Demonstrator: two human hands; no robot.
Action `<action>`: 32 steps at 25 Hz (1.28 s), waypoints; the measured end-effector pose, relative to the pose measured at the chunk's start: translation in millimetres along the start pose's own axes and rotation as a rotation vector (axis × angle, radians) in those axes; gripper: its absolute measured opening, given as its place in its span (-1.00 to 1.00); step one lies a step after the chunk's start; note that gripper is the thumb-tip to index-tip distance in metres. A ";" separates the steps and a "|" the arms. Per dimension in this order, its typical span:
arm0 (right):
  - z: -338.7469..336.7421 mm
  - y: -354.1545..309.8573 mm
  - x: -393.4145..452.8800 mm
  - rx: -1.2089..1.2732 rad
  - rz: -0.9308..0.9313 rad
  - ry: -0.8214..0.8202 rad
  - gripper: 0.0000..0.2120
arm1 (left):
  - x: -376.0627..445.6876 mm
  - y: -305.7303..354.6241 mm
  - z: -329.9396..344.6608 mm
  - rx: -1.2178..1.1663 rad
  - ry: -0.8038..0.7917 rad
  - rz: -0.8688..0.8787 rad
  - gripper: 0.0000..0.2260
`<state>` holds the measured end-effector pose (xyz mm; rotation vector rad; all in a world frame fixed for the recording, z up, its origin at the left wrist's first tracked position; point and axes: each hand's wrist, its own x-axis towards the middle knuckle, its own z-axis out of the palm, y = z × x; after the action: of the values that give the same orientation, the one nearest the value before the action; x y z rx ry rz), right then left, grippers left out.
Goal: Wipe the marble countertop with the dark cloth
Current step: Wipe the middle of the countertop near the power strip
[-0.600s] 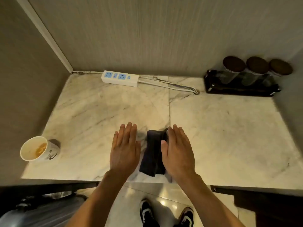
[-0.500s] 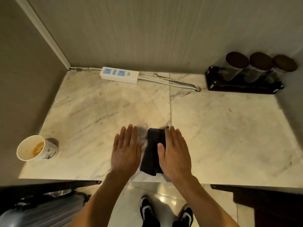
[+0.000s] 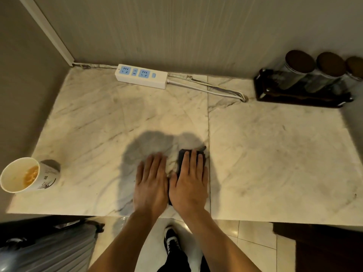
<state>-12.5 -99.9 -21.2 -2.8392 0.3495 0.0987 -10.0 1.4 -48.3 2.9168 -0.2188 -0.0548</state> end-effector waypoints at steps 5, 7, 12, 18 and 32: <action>2.7 2.2 -1.2 0.018 -0.007 -0.015 -0.31 | 0.4 1.5 -2.3 -0.026 -0.011 -0.016 -0.46; 6.0 10.5 -3.6 0.016 -0.039 -0.003 -0.32 | 1.6 4.2 -3.1 -0.062 0.023 -0.037 -0.53; 7.4 35.9 -15.1 0.028 -0.110 0.014 -0.35 | 0.1 15.6 1.8 -0.136 0.079 -0.093 -0.56; -2.9 80.5 -27.4 -0.009 -0.376 -0.058 -0.39 | -3.5 32.1 5.2 -0.155 0.116 -0.122 -0.55; -35.5 146.6 28.3 -0.281 -0.918 -0.279 -0.37 | 6.5 77.0 8.3 -0.251 0.116 -0.151 -0.55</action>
<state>-20.1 -252.9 -28.9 -2.8813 -1.0835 0.3603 -15.1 -75.7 -39.9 2.6700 0.0265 0.0594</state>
